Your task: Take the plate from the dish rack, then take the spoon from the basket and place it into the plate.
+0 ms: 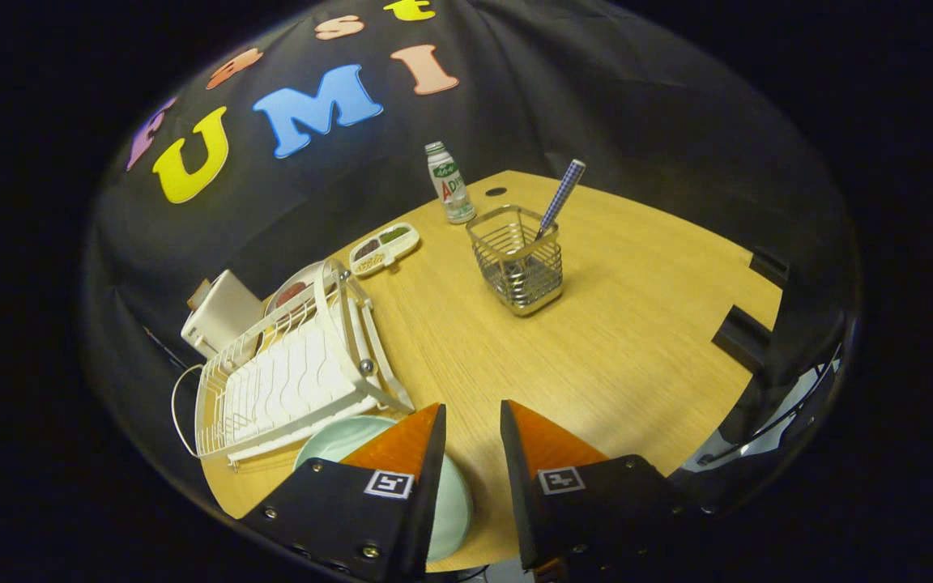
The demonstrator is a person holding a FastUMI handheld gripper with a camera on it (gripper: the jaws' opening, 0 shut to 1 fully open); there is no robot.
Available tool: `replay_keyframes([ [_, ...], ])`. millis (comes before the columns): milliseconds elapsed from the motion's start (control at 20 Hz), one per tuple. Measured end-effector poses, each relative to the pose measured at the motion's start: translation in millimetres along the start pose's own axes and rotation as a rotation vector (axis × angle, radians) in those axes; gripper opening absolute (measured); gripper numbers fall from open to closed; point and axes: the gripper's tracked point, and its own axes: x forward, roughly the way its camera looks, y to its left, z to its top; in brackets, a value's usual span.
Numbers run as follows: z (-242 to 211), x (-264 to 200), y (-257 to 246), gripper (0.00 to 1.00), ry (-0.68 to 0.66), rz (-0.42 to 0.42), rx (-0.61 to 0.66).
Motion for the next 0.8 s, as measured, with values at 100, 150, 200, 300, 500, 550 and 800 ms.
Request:
replay_keyframes([
  [100, 28.7, 6.1, -6.3, 0.42, -0.048, -0.027, 0.025],
  [150, 43.4, 9.2, -11.6, 0.42, -0.074, -0.042, 0.031],
  [200, 57.0, 13.9, -15.7, 0.42, -0.097, -0.058, 0.038],
  [300, 82.8, 27.1, -24.2, 0.42, -0.136, -0.093, 0.056],
  [500, 124.7, 45.5, -44.7, 0.42, -0.194, -0.162, 0.107],
  [550, 131.3, 50.4, -49.5, 0.42, -0.203, -0.175, 0.120],
  [800, 151.0, 76.9, -70.4, 0.42, -0.211, -0.219, 0.186],
])
